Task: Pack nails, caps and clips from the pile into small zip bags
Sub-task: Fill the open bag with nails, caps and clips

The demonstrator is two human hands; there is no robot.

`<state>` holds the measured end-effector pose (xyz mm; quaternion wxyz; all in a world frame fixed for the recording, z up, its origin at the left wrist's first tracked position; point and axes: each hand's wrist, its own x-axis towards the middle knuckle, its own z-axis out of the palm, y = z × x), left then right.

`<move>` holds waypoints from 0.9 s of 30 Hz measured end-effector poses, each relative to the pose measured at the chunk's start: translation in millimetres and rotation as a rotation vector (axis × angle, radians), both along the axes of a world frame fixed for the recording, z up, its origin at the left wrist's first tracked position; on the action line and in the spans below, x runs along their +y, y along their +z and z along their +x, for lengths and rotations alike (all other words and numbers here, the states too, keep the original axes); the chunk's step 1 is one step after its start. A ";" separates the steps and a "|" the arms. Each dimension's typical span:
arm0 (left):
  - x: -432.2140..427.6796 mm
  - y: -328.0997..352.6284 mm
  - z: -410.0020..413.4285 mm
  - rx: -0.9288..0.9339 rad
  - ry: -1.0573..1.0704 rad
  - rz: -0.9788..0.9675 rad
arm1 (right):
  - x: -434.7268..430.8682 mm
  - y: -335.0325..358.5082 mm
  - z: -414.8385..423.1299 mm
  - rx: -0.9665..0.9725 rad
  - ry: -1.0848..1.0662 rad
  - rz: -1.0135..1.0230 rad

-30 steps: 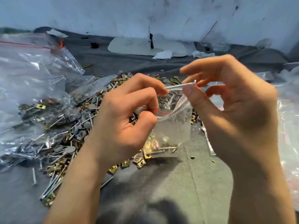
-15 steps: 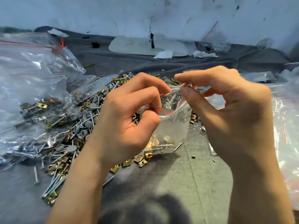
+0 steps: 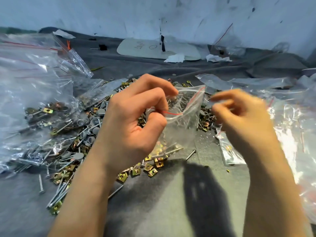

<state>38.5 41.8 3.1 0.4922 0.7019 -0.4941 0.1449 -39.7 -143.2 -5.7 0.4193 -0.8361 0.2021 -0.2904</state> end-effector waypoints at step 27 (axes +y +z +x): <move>-5.4 -1.6 -3.4 -0.024 -0.051 0.030 | 29.5 28.8 -16.6 -0.366 0.183 -0.503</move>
